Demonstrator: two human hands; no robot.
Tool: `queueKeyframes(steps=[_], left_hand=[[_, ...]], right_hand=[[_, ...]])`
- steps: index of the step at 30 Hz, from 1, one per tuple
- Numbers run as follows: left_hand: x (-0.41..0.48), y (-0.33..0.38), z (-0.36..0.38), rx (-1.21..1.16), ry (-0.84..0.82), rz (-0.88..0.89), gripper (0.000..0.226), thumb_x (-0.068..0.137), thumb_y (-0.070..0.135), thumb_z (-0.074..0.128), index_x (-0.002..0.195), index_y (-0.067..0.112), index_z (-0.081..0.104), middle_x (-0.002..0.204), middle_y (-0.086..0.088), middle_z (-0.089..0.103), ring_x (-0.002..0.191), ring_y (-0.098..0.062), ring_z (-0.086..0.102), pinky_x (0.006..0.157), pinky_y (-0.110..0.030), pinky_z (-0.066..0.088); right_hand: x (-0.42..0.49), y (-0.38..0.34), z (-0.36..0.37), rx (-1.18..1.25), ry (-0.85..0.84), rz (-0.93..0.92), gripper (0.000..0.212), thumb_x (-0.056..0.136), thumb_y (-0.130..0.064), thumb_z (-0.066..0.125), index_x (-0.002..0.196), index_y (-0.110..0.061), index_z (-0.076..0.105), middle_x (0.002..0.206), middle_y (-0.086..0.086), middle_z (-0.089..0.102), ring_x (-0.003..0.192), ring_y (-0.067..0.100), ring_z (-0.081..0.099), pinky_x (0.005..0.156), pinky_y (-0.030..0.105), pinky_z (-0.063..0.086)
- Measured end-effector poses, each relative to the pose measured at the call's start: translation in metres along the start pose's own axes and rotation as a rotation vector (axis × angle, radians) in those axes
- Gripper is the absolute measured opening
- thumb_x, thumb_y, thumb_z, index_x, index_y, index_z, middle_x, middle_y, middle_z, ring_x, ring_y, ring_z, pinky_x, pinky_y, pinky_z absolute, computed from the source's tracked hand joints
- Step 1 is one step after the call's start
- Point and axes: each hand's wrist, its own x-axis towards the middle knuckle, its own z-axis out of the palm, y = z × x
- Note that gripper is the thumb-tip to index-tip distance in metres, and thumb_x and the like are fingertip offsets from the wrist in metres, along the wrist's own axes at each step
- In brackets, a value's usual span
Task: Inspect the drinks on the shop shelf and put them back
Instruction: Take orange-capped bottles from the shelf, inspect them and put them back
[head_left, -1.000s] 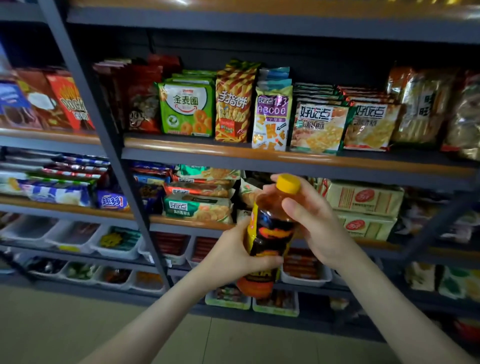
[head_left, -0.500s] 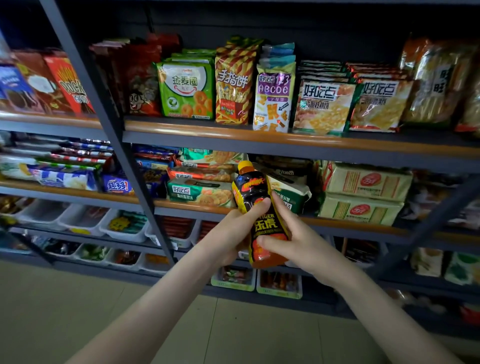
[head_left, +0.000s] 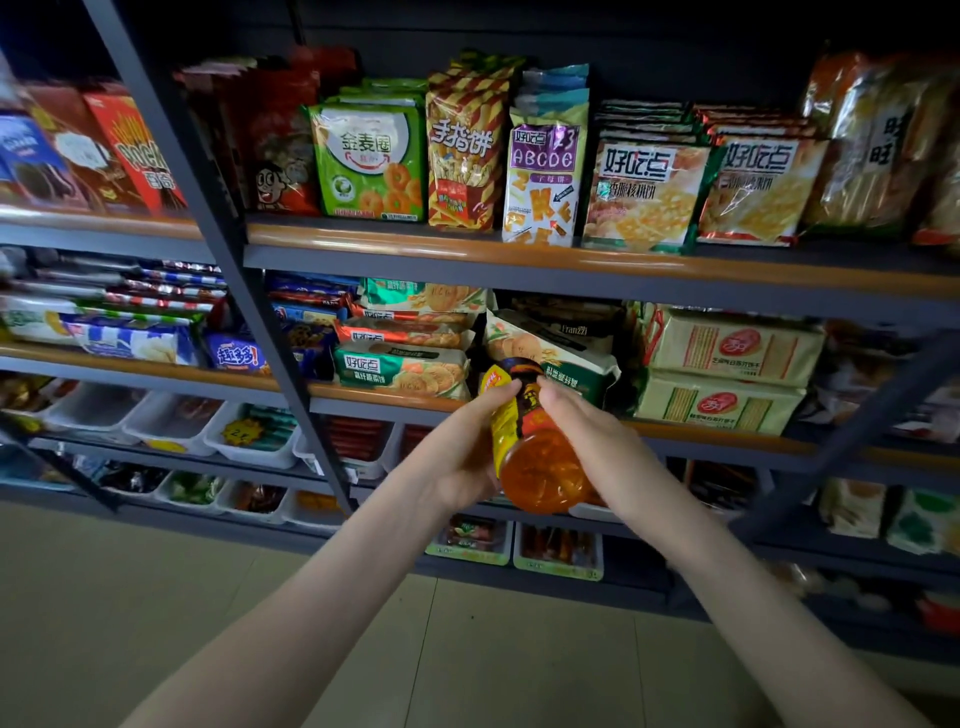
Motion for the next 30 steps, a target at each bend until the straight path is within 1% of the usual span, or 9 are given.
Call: queueKeyframes(steps=[4, 8, 12, 15, 19, 22, 25, 27, 30], left_hand=[[0.005, 0.000, 0.004, -0.005, 0.100, -0.013, 0.037, 0.090, 0.031, 0.064, 0.116, 0.005, 0.060, 0.089, -0.014, 0.072, 0.071, -0.027, 0.070, 0.053, -0.036, 0.057], [0.009, 0.000, 0.012, 0.064, 0.180, 0.045, 0.034, 0.088, 0.025, 0.068, 0.113, 0.005, 0.058, 0.092, -0.014, 0.070, 0.075, -0.026, 0.070, 0.050, -0.033, 0.056], [0.007, 0.008, 0.004, 0.149, 0.220, 0.246, 0.066, 0.081, 0.026, 0.077, 0.130, 0.005, 0.039, 0.108, -0.020, 0.068, 0.082, -0.028, 0.073, 0.058, -0.031, 0.058], [0.006, 0.013, -0.001, 0.232, 0.131, 0.360, 0.073, 0.080, 0.028, 0.078, 0.134, 0.001, 0.037, 0.105, -0.018, 0.069, 0.090, -0.025, 0.072, 0.074, -0.029, 0.059], [0.009, 0.014, 0.019, 0.173, -0.107, 0.350, 0.042, 0.081, 0.027, 0.062, 0.117, 0.006, 0.057, 0.108, -0.012, 0.069, 0.094, -0.023, 0.068, 0.077, -0.033, 0.058], [0.012, 0.020, 0.030, 0.196, -0.062, 0.426, 0.036, 0.078, 0.025, 0.065, 0.109, 0.008, 0.059, 0.098, -0.008, 0.073, 0.086, -0.021, 0.071, 0.069, -0.033, 0.059], [0.018, 0.029, 0.036, 0.416, 0.075, 0.478, 0.023, 0.085, 0.020, 0.070, 0.103, 0.011, 0.060, 0.097, -0.009, 0.074, 0.082, -0.021, 0.072, 0.071, -0.037, 0.060], [0.021, 0.037, 0.041, 0.583, 0.152, 0.523, 0.028, 0.081, 0.021, 0.077, 0.103, 0.014, 0.062, 0.097, -0.006, 0.074, 0.083, -0.019, 0.072, 0.072, -0.035, 0.059], [0.025, 0.049, 0.054, 0.809, 0.161, 0.598, 0.036, 0.073, 0.030, 0.084, 0.103, 0.018, 0.066, 0.094, 0.000, 0.075, 0.086, -0.015, 0.072, 0.075, -0.032, 0.057]], right_hand=[[-0.020, -0.007, -0.008, -0.507, 0.091, -0.126, 0.087, 0.073, -0.081, 0.029, 0.146, -0.035, 0.030, 0.138, -0.008, 0.037, 0.131, 0.014, 0.034, 0.104, 0.035, 0.035], [-0.019, 0.014, 0.004, -0.737, 0.108, -0.206, 0.085, 0.082, -0.056, 0.064, 0.148, -0.031, 0.018, 0.141, -0.002, 0.037, 0.125, 0.020, 0.044, 0.094, 0.033, 0.045], [-0.010, 0.028, -0.008, -0.081, 0.186, -0.153, 0.053, 0.084, -0.033, 0.071, 0.129, -0.036, 0.045, 0.113, -0.011, 0.059, 0.092, 0.005, 0.062, 0.074, 0.019, 0.050], [0.004, 0.035, -0.023, 0.528, 0.074, -0.041, 0.042, 0.083, -0.027, 0.072, 0.122, -0.026, 0.055, 0.118, 0.009, 0.064, 0.097, 0.019, 0.067, 0.081, 0.035, 0.057], [0.011, 0.042, -0.026, 0.994, -0.112, 0.041, 0.052, 0.080, -0.031, 0.057, 0.125, -0.005, 0.054, 0.114, 0.025, 0.065, 0.099, 0.038, 0.065, 0.080, 0.046, 0.058], [0.019, 0.042, -0.040, 0.867, -0.153, 0.071, 0.052, 0.082, -0.038, 0.059, 0.123, -0.007, 0.055, 0.119, 0.027, 0.063, 0.106, 0.043, 0.061, 0.086, 0.052, 0.055], [0.030, 0.033, -0.060, 0.388, -0.022, -0.011, 0.050, 0.081, -0.052, 0.063, 0.122, -0.024, 0.056, 0.122, 0.009, 0.063, 0.110, 0.024, 0.062, 0.096, 0.048, 0.050], [0.035, 0.022, -0.074, 0.182, 0.054, -0.113, 0.061, 0.079, -0.062, 0.063, 0.131, -0.037, 0.044, 0.124, -0.004, 0.058, 0.111, 0.013, 0.060, 0.100, 0.044, 0.046], [0.039, -0.001, -0.092, 0.121, 0.043, -0.299, 0.072, 0.081, -0.050, 0.063, 0.136, -0.060, 0.018, 0.132, -0.016, 0.044, 0.112, 0.003, 0.057, 0.094, 0.028, 0.046]])
